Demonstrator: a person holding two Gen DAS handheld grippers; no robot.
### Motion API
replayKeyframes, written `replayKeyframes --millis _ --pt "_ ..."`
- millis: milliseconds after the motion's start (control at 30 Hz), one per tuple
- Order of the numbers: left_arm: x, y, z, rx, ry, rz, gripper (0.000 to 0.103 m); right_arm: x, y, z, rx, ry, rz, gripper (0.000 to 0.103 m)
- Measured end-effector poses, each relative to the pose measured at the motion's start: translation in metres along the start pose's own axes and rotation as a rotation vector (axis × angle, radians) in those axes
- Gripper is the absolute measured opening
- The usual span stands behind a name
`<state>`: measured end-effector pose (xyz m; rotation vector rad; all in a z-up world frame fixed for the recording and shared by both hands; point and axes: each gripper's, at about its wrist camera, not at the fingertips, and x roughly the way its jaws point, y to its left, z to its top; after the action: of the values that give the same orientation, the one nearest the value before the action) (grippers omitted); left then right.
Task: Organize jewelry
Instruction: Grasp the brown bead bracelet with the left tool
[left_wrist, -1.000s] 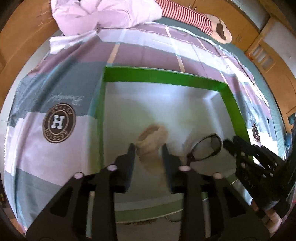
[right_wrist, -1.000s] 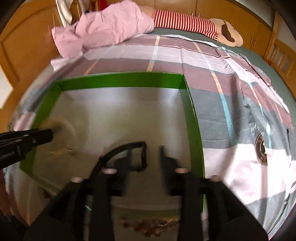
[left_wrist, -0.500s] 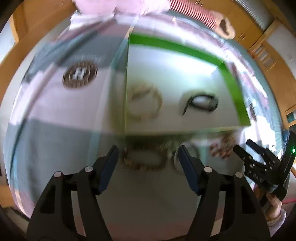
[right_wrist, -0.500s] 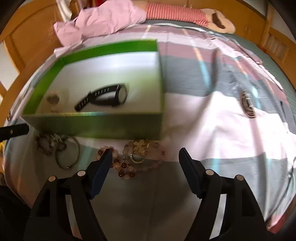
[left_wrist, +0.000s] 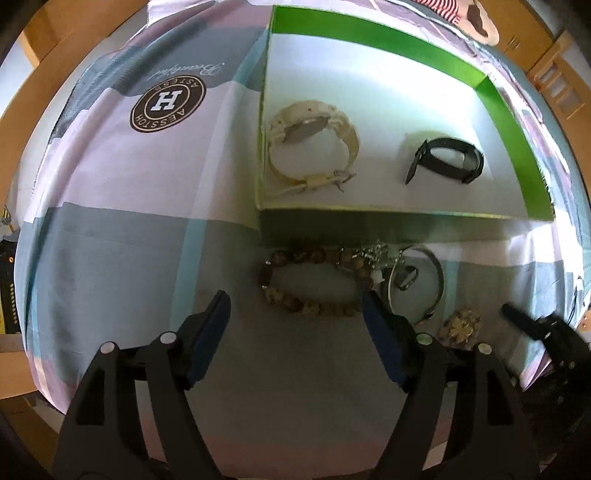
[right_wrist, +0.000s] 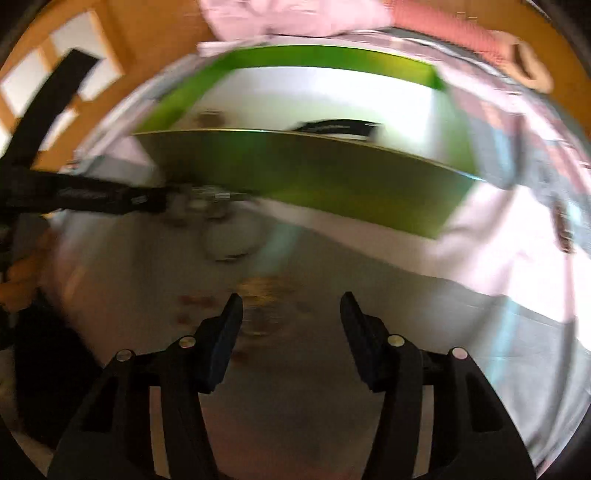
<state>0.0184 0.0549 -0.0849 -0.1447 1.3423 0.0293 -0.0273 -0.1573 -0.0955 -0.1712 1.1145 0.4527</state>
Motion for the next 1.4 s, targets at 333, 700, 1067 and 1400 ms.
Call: replayKeyframes --millis 333,700,1067,1400 --pt "0.002 0.002 -0.003 -0.01 0.01 0.008 0.075 0.01 -0.006 0.014 0.119 -0.039 -0.144 0.055" --pt "0.0 0.0 -0.006 0.01 0.013 0.005 0.075 0.005 0.004 0.018 0.059 -0.044 -0.114 0.046" --pt "0.003 0.042 0.0 -0.123 0.039 -0.093 0.057 0.004 -0.002 0.028 0.11 -0.057 -0.095 0.02" --pt "0.013 0.032 0.003 -0.099 0.01 -0.115 0.048 0.005 -0.006 0.018 0.129 -0.04 -0.099 0.02"
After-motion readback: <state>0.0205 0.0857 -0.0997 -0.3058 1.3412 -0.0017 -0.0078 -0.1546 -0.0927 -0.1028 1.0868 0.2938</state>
